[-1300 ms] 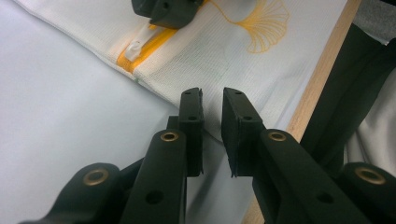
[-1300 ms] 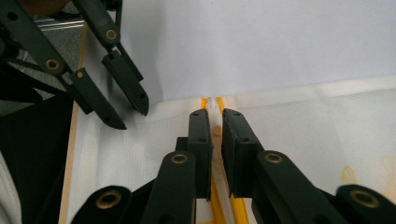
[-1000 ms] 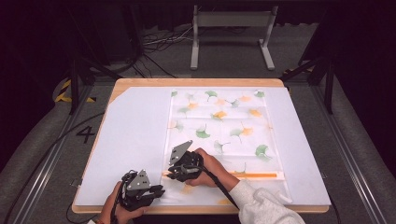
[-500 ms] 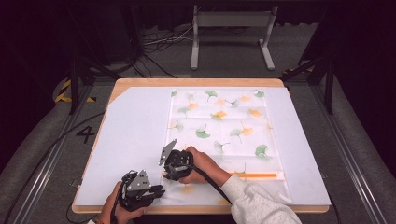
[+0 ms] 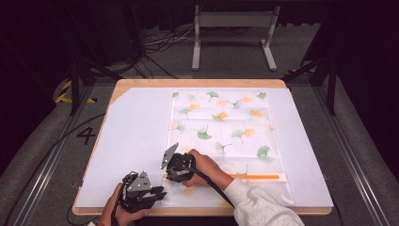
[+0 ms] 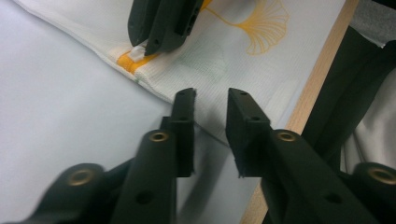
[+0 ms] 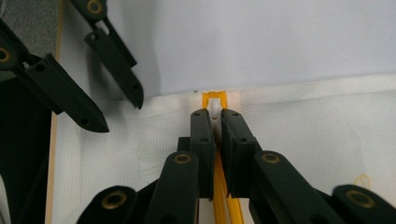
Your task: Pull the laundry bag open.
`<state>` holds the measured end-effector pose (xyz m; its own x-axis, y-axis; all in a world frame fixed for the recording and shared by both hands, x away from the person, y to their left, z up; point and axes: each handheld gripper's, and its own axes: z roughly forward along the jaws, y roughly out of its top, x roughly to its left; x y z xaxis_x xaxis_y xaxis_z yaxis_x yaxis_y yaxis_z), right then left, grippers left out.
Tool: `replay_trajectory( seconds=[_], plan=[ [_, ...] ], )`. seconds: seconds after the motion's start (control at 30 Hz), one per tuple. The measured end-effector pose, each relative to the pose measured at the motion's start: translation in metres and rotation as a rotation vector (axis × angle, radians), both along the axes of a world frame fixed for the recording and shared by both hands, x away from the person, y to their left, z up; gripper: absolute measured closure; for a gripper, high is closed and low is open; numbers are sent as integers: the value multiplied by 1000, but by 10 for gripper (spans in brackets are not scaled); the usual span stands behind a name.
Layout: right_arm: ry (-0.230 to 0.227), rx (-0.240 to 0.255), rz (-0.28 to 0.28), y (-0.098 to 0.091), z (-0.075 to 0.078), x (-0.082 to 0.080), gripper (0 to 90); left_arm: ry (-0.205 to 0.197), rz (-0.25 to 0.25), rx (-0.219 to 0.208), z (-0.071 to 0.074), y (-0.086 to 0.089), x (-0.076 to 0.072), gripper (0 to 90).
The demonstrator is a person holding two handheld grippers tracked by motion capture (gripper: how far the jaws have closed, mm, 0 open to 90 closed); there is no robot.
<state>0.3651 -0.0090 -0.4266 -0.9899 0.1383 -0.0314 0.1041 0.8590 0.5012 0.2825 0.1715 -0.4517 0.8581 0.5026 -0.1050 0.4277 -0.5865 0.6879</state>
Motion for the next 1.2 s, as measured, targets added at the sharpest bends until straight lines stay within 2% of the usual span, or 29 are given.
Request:
replay_trajectory(
  seconds=[0.07,0.13,0.2,0.23,0.3,0.4,0.47,0.7,0.8,0.83,1.0,1.1,1.2],
  plan=[
    [-9,7,1,-1,0,0,845,-11,21,-3,1,1,1,670],
    [-21,24,9,-2,0,0,845,-7,45,-14,1,3,3,626],
    [-22,43,6,-4,2,-1,845,0,80,-22,1,5,7,545],
    [-26,49,0,-5,3,-2,845,10,86,-32,1,5,9,545],
    [-26,66,-2,-7,4,-2,845,-15,115,-17,2,1,14,454],
    [-45,94,-8,-9,8,-3,845,-7,126,-49,3,-2,21,421],
    [-58,107,-7,-11,11,-5,845,13,123,-56,2,-4,26,416],
    [-69,153,-7,-20,16,-7,845,28,76,-39,1,-15,29,444],
    [-76,156,-6,-22,16,-8,845,33,53,-33,1,-19,30,526],
    [-82,151,-7,-23,16,-9,845,38,47,-34,1,-20,31,603],
    [-77,144,-11,-25,14,-9,844,45,53,-42,2,-17,32,773],
    [-65,141,-4,-25,12,-8,841,28,52,-34,2,-17,31,848],
    [-64,138,-5,-24,10,-8,838,5,48,-19,3,-18,30,880]
  ],
)
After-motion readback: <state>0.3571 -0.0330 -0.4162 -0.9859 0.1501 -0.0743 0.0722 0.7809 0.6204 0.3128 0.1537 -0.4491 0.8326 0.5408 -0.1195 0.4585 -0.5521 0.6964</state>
